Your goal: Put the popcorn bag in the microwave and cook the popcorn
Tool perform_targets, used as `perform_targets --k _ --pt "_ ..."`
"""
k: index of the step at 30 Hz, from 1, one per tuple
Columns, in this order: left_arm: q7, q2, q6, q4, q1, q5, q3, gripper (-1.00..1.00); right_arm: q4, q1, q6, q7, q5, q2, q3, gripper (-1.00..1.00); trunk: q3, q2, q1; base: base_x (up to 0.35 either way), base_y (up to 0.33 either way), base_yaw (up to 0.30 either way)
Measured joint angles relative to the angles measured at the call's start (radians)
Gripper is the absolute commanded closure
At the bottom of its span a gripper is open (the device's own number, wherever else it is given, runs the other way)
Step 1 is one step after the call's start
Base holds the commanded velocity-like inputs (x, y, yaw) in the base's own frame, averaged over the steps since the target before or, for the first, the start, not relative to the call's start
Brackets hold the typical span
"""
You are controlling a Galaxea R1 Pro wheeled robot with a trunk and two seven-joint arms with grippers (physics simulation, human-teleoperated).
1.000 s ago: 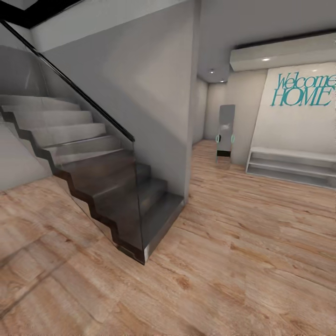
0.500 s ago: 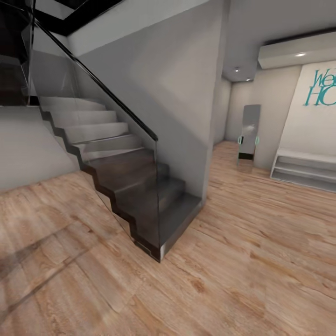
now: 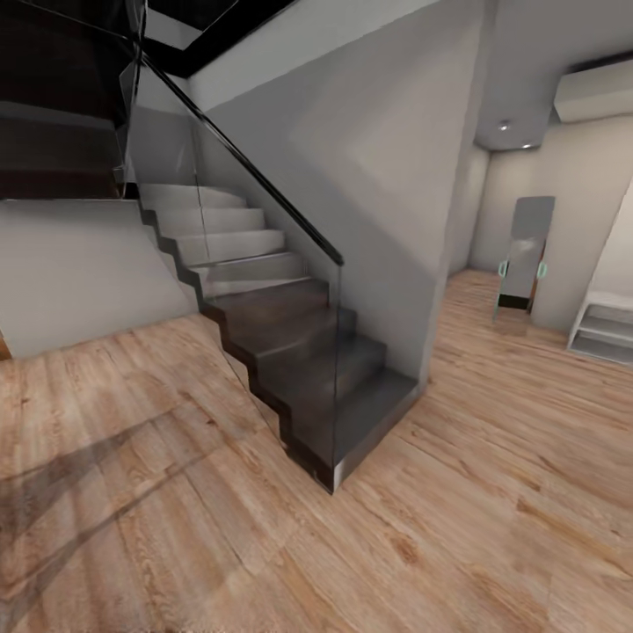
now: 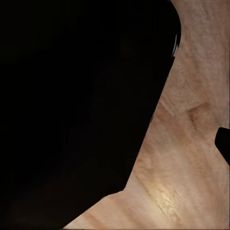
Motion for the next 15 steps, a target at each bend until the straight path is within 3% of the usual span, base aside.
perform_targets --k 3,15 --pt "-0.001 -0.001 0.000 0.000 0.000 0.000 -0.001 -1.00 0.000 0.000 -0.001 0.000 -0.002 0.000 0.033 -1.00 0.000 0.000 0.000 0.000 0.000 0.293" --pt "-0.001 -0.003 0.000 0.000 0.000 -0.001 0.000 -1.00 0.000 0.000 0.004 0.001 -0.015 -0.004 0.026 -1.00 0.001 0.000 0.000 0.000 0.000 0.199"
